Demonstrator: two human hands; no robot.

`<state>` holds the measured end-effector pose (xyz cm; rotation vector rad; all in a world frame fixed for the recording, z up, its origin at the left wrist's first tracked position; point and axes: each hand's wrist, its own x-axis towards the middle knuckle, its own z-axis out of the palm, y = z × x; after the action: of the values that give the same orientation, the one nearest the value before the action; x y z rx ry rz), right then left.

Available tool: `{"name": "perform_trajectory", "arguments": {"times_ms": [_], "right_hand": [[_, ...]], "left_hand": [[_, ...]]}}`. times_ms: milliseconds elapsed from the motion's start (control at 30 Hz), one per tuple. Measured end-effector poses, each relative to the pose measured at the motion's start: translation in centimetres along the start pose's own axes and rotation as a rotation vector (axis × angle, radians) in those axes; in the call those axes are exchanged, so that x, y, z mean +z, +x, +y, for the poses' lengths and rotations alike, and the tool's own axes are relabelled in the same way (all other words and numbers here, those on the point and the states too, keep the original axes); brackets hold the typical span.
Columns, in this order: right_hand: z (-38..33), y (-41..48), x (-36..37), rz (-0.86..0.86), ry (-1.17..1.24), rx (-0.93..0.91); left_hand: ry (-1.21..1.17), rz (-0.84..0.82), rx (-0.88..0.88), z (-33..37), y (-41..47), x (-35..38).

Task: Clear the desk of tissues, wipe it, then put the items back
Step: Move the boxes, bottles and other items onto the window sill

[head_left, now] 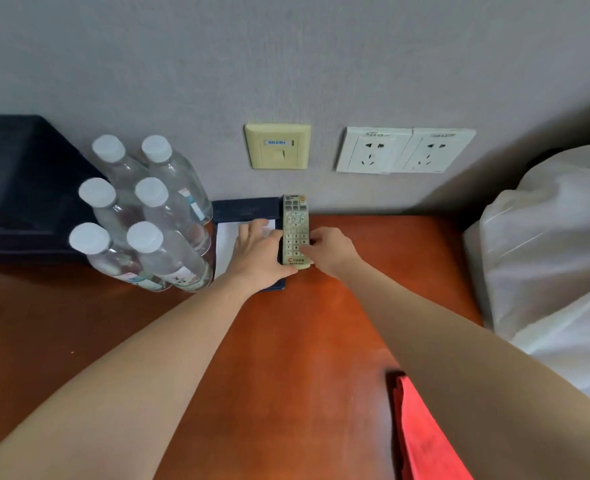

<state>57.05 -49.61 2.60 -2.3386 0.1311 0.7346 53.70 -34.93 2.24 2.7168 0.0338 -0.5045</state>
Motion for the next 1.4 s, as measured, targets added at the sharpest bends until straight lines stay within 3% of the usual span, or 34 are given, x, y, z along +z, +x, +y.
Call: {"name": "perform_trajectory", "arguments": {"times_ms": [300, 433, 800, 1067, 1400], "right_hand": [[0.1, -2.5, -1.5, 0.012, 0.349, 0.042], [0.0, -6.0, -2.9, 0.041, 0.373, -0.011], [0.5, -19.2, -3.9, 0.198, 0.567, -0.179], [6.1, -32.4, -1.1, 0.334, 0.773, -0.271], [16.7, -49.3, -1.5, 0.605, 0.924, -0.231]], "left_hand": [[-0.137, 0.019, 0.075, 0.9, -2.1, -1.7], [-0.318, -0.008, 0.094, 2.3, -5.0, -3.2], [-0.348, 0.064, 0.247, 5.8, -16.1, -7.5], [-0.434, 0.045, 0.405, 8.6, -27.1, -3.8], [-0.452, -0.036, 0.684, 18.3, -38.6, 2.7]]}}
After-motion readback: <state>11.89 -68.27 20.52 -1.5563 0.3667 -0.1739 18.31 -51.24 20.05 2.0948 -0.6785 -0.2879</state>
